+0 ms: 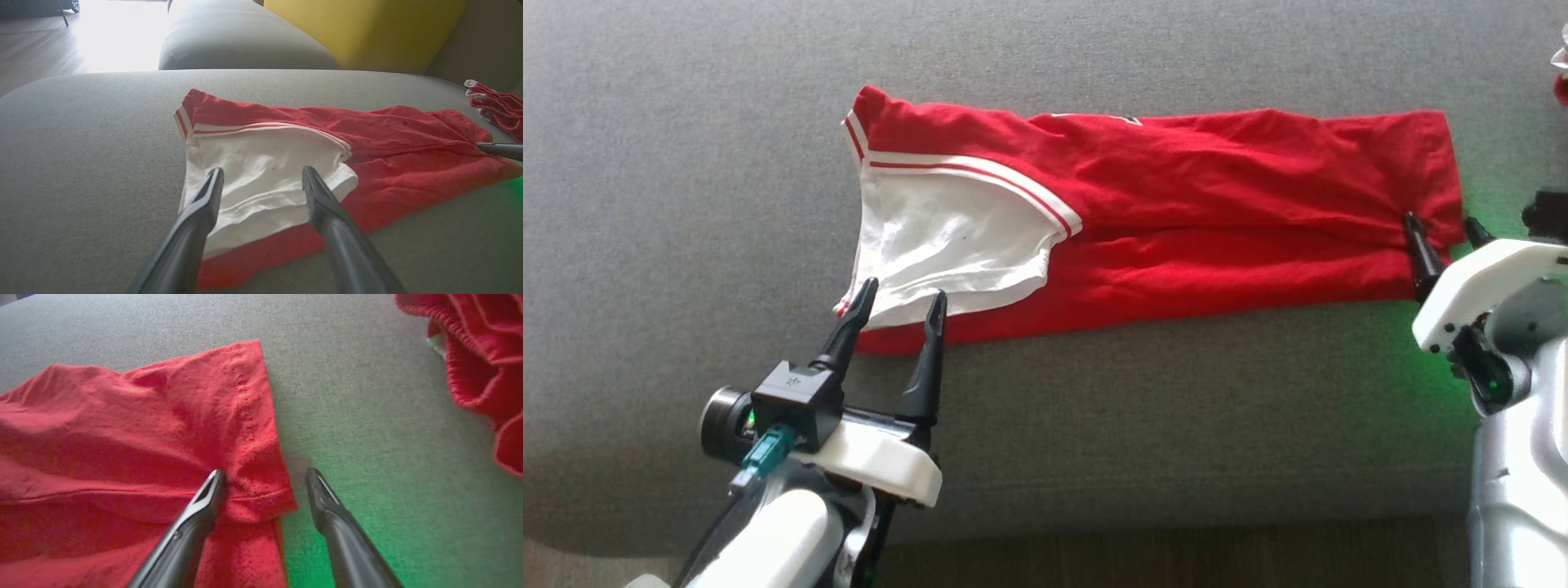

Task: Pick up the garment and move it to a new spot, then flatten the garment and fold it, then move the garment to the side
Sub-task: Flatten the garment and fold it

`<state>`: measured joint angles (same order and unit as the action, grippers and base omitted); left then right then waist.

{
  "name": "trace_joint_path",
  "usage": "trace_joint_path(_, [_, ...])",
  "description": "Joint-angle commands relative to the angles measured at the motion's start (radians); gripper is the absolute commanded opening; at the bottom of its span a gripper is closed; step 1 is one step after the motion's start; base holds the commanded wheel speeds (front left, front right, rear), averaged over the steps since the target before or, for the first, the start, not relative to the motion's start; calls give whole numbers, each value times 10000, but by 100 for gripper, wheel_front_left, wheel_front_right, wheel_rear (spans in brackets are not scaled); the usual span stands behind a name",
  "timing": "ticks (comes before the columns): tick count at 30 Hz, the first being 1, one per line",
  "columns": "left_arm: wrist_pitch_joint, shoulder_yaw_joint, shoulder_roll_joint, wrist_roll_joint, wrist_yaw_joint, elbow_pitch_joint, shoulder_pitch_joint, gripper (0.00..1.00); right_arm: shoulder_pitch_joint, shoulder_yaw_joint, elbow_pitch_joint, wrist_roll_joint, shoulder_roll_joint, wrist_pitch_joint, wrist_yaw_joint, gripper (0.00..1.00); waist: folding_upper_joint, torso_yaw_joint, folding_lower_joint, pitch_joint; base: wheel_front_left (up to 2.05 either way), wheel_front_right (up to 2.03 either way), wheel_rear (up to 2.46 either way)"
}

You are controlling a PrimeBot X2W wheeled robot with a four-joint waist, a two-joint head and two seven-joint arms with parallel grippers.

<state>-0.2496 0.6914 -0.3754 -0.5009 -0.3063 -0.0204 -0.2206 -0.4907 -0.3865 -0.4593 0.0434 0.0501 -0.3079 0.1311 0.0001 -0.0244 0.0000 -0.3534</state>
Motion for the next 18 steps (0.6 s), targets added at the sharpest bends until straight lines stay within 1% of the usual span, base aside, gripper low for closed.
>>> trace_joint_path(1, [-122, -481, -134, 147, 69, -268, -316, 100, 153, 111, 290, -116, 1, -18, -4, 100, -1, 27, 0, -11, 0, 0, 0])
trace_joint_path(6, [-122, -540, -111, 221, 177, -279, -294, 100, 242, 134, 244, 0, 1, -145, -4, 100, -1, 81, 0, -49, 0, 0, 0])
trace_joint_path(7, [-122, -551, -101, 232, 199, -272, -298, 100, 239, 162, 193, 47, 1, -195, -4, 97, -1, 80, 0, -55, 0, 0, 0])
trace_joint_path(8, [-122, -562, -88, 240, 221, -264, -304, 100, 227, 185, 133, 116, 1, -241, -4, 87, -1, 74, 0, -59, 0, 0, 0])
trace_joint_path(10, [-122, -582, -56, 257, 268, -245, -323, 100, 195, 208, 13, 192, 1, -308, -4, 58, -1, 43, 0, -61, 0, 0, 0])
trace_joint_path(12, [-122, -590, -16, 265, 321, -221, -334, 100, 175, 229, -117, 233, 1, -392, -4, 17, -1, -13, 0, -35, 0, 0, 0])
trace_joint_path(13, [-122, -603, 7, 267, 338, -214, -329, 100, 178, 257, -155, 233, 1, -418, -4, 0, -1, -45, 0, -16, 0, 0, 0])
trace_joint_path(18, [-122, -731, 86, 273, 366, -175, -227, 100, 209, 213, -24, 62, 1, -385, -4, 0, -1, -126, 0, 106, 0, 0, 0])
